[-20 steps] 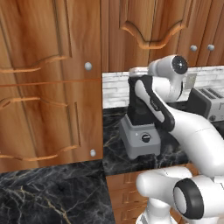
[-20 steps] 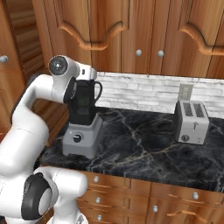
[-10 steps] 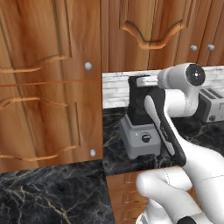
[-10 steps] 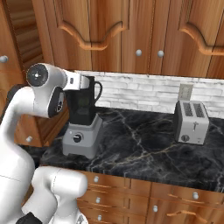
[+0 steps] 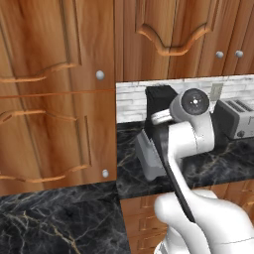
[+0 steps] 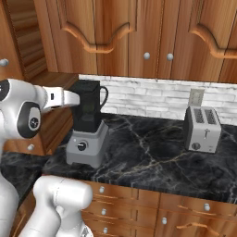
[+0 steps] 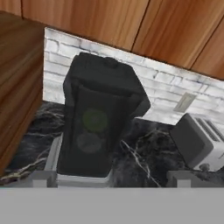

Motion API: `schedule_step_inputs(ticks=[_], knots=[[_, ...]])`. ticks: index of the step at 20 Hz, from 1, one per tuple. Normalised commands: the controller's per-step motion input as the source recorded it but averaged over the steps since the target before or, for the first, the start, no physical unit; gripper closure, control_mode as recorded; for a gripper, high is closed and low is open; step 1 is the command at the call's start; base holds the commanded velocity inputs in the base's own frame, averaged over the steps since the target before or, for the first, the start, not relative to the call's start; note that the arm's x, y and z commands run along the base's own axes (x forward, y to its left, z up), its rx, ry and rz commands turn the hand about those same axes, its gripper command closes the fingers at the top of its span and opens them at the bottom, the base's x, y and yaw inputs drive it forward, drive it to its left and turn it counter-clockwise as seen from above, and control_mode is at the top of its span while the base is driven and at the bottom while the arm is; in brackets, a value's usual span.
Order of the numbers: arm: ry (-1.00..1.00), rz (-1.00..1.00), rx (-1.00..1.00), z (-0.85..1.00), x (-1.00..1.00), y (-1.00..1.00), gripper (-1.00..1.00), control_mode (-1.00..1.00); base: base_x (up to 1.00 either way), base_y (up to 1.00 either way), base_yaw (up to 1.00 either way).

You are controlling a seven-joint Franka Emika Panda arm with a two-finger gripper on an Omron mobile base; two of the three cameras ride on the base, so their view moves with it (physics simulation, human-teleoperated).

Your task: Open the blender lid, put the kiwi in the blender, close the lid, and start the blender.

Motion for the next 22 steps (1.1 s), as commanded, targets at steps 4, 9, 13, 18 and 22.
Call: schedule_step_inputs(ticks=[4,9,13,18,22], knots=[[0.24,0.0,-0.19,-0.7,0.0,0.0,-1.0,-1.0,0.0,0.0,0.0],[0.21,0.0,-0.12,-0.7,0.02,0.0,-1.0,-1.0,0.0,0.0,0.0],[0.24,0.0,-0.11,-0.57,0.15,0.03,-1.0,-1.0,0.0,0.0,0.0],[0.15,0.0,-0.04,-0.41,0.19,0.0,-1.0,-1.0,0.0,0.0,0.0],[0.1,-0.04,0.0,-0.28,0.32,0.03,-1.0,-1.0,0.0,0.0,0.0]])
